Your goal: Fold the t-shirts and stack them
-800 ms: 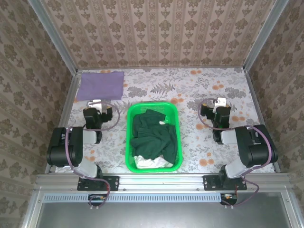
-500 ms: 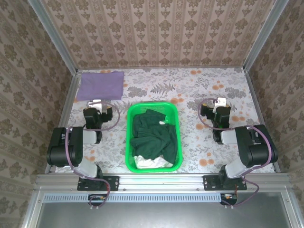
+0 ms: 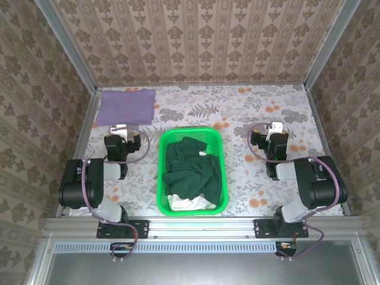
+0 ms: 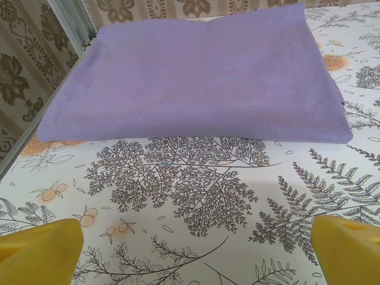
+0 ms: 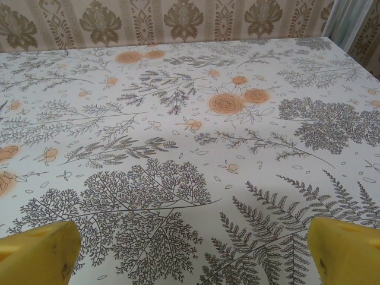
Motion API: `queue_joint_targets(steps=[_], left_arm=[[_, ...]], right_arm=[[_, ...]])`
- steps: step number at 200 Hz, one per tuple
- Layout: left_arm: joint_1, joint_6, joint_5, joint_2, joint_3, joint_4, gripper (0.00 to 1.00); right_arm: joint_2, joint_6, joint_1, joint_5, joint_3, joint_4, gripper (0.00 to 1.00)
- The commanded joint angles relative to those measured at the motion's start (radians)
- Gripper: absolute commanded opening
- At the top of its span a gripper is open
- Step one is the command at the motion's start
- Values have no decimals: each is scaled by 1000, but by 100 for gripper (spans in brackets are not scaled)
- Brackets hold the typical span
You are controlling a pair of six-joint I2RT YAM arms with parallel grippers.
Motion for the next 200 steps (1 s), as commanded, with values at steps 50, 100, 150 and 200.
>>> queue_joint_targets(steps=[50,100,150,200], left_arm=[[-31,18,-87,-56,15,-23,100],[-167,-18,-237,-364,110,-351,100],[-140,-471,265,-541,-8,32,100],[-83,-688,364,-512,77,-190,100]], right_arm=[[-137,-13,28,66,35,-146,99],[-542,230,29,52,49,-504,99],[-765,408,21,-122,-1,-477,99],[-732,630,-3,-264,28,-561,97]])
